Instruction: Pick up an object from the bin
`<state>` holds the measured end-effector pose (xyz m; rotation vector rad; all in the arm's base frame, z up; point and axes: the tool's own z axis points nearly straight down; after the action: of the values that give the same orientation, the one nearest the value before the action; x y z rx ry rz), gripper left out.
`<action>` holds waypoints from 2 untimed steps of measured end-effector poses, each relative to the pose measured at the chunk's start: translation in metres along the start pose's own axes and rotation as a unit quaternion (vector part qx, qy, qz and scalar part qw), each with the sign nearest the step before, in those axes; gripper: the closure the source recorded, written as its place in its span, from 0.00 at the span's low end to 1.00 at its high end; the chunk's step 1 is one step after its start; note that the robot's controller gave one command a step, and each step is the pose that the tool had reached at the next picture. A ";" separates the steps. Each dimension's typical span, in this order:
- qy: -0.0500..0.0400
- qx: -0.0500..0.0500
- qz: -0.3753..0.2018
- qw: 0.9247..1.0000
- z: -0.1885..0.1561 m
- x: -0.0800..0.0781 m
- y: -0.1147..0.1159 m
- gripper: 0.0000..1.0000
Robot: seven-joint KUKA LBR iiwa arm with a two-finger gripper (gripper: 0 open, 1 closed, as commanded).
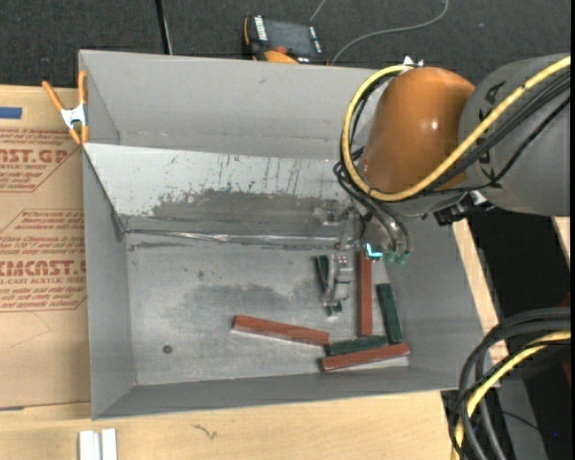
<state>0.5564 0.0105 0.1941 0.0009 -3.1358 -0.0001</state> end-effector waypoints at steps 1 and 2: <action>0.002 -0.001 0.057 0.998 0.094 0.051 0.054 0.00; -0.001 -0.001 0.060 0.998 0.127 0.040 0.089 0.00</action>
Offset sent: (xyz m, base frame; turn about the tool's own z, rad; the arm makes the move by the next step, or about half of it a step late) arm -0.0481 0.0502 -0.0890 0.1178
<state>0.5157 0.0998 0.0673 -0.1886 -3.1326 -0.0029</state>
